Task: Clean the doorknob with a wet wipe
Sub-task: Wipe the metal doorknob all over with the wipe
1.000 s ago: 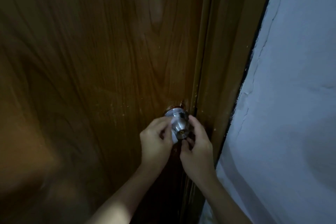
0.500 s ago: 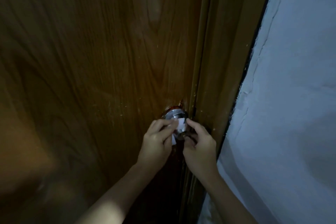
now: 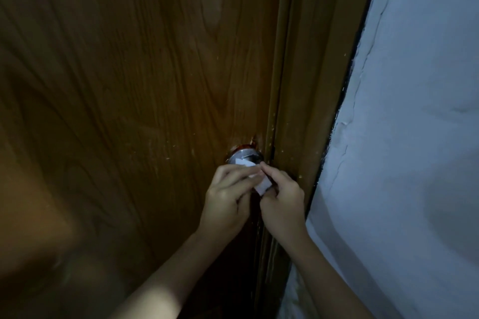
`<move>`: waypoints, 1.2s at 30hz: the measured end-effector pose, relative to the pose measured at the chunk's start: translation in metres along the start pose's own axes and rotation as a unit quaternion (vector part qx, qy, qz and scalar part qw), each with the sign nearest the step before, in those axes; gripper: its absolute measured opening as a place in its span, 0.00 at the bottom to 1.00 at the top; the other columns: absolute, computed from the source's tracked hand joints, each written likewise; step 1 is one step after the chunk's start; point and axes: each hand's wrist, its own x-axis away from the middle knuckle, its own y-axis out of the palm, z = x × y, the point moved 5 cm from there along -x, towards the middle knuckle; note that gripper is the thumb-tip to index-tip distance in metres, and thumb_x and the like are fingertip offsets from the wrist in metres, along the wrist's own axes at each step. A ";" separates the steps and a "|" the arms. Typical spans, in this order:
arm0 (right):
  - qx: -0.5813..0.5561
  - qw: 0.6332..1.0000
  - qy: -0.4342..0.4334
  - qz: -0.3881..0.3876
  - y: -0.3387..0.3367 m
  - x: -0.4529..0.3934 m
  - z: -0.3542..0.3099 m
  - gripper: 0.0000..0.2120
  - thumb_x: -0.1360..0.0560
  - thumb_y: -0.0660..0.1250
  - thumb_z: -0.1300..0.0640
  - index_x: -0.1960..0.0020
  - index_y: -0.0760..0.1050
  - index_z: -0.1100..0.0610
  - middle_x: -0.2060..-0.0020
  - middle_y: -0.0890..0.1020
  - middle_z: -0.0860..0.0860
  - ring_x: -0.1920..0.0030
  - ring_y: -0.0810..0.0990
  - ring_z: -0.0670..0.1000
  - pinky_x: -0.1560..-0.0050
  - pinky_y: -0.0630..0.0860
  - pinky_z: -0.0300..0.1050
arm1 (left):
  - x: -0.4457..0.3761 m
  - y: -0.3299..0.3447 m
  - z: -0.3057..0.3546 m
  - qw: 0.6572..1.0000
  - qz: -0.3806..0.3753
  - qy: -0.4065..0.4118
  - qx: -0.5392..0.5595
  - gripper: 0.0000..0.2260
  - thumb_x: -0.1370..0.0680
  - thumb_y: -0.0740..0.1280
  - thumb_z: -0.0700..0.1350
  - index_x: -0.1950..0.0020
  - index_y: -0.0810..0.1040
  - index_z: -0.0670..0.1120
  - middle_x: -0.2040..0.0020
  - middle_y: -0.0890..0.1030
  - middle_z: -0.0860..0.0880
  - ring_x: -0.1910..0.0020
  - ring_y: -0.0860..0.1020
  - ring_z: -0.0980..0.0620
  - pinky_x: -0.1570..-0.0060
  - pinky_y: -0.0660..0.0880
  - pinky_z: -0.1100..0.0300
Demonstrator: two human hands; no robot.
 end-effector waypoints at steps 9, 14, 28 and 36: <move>-0.026 0.999 0.023 -0.004 0.000 -0.002 0.002 0.22 0.28 0.60 0.72 0.36 0.72 0.58 0.42 0.77 0.53 0.45 0.75 0.46 0.48 0.72 0.33 | 0.020 -0.004 -0.012 0.998 0.026 0.023 -0.042 0.09 0.28 0.62 0.36 0.57 0.83 0.39 0.60 0.79 0.40 0.56 0.72 0.54 0.54 0.72 0.66; 0.000 1.000 0.004 -0.006 0.001 -0.003 0.003 0.21 0.27 0.59 0.72 0.36 0.72 0.58 0.42 0.78 0.54 0.47 0.73 0.45 0.53 0.67 0.24 | -0.005 -0.013 -0.003 0.998 0.059 0.010 0.009 0.10 0.28 0.62 0.37 0.55 0.82 0.39 0.55 0.79 0.41 0.50 0.74 0.53 0.47 0.73 0.66; -0.044 0.991 0.033 0.122 -0.001 0.024 0.005 0.13 0.27 0.66 0.63 0.44 0.74 0.52 0.52 0.79 0.48 0.57 0.76 0.32 0.65 0.71 0.23 | 0.045 0.005 -0.042 0.822 0.050 -0.430 0.370 0.07 0.28 0.69 0.37 0.51 0.78 0.41 0.60 0.82 0.46 0.62 0.81 0.57 0.62 0.77 0.66; -0.039 0.989 0.043 0.135 -0.006 0.035 0.013 0.07 0.31 0.71 0.62 0.56 0.78 0.52 0.66 0.81 0.44 0.64 0.79 0.41 0.69 0.74 0.32 | 0.046 0.017 -0.027 0.762 0.022 -0.432 0.482 0.06 0.26 0.65 0.36 0.51 0.78 0.43 0.57 0.84 0.44 0.55 0.83 0.49 0.62 0.79 0.62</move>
